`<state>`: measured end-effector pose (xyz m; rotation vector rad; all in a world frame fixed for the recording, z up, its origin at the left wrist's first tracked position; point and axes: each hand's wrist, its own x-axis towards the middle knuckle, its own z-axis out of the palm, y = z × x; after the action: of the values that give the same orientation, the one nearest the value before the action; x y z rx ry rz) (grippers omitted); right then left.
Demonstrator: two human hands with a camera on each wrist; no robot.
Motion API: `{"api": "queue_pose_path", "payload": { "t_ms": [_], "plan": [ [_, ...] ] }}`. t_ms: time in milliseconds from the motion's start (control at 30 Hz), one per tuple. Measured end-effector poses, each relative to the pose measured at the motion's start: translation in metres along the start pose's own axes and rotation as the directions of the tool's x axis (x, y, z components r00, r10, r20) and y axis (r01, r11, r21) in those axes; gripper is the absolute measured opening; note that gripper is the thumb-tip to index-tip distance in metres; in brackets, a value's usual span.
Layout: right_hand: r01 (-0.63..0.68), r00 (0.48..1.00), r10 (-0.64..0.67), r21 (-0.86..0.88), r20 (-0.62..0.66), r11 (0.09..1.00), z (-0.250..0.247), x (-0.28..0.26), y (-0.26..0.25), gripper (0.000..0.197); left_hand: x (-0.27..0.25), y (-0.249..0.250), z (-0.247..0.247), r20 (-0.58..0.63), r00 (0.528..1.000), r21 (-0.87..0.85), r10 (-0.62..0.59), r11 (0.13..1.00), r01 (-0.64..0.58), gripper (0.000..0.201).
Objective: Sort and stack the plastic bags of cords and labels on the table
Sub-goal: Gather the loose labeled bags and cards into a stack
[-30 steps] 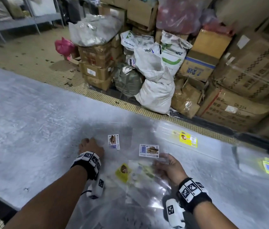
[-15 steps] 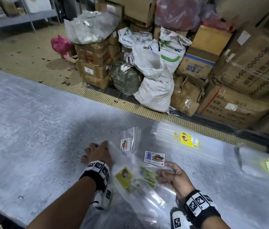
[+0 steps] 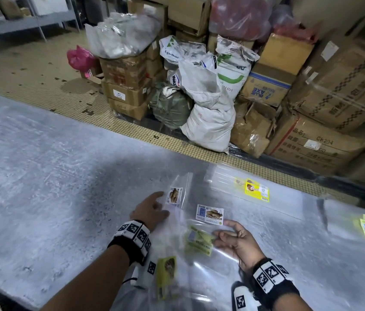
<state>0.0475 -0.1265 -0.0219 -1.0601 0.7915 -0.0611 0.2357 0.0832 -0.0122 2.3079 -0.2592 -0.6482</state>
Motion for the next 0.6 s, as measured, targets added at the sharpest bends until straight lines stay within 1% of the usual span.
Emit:
{"api": "queue_pose_path", "payload": {
  "t_ms": [67,133,233,333,400,433,467,533,600],
  "plan": [
    [-0.002,1.000,0.002,0.007,-0.006,1.000,0.000,0.000,0.000,0.031,0.002,0.000,-0.004,-0.031,1.000,-0.262,-0.001,0.965,-0.007,0.048],
    [0.003,1.000,-0.003,-0.001,-0.013,1.000,0.000,0.000,0.000,0.032,0.003,0.002,-0.015,-0.058,0.998,-0.464,-0.026,0.886,-0.004,0.044],
    [0.009,1.000,-0.009,-0.003,-0.017,1.000,0.001,0.000,-0.001,0.032,0.010,0.002,-0.036,-0.079,0.992,-0.653,-0.095,0.757,0.021,0.050],
    [0.010,1.000,-0.010,-0.010,-0.016,1.000,0.002,-0.001,-0.001,0.032,0.014,-0.003,-0.054,-0.012,0.985,-0.771,-0.172,0.629,0.100,0.063],
    [0.016,1.000,-0.016,-0.024,-0.017,1.000,0.003,-0.001,0.000,0.032,0.012,-0.005,-0.062,0.041,0.985,-0.755,-0.169,0.641,0.141,0.070],
    [0.021,1.000,-0.022,-0.032,-0.020,0.999,0.003,0.000,0.000,0.032,0.010,-0.006,-0.064,0.057,0.985,-0.723,-0.165,0.673,0.155,0.070],
    [0.027,0.999,-0.028,-0.043,-0.023,0.999,0.004,-0.001,0.000,0.033,0.008,-0.007,-0.066,0.068,0.984,-0.695,-0.166,0.700,0.166,0.066],
    [0.033,0.999,-0.035,-0.061,-0.032,0.998,0.006,-0.002,0.000,0.033,0.006,-0.010,-0.067,0.067,0.978,-0.646,-0.198,0.739,0.193,0.050],
    [0.033,0.999,-0.035,-0.072,-0.036,0.997,0.007,-0.003,-0.002,0.033,0.004,-0.011,-0.069,0.086,0.974,-0.652,-0.210,0.727,0.214,0.031]
  ]
}}
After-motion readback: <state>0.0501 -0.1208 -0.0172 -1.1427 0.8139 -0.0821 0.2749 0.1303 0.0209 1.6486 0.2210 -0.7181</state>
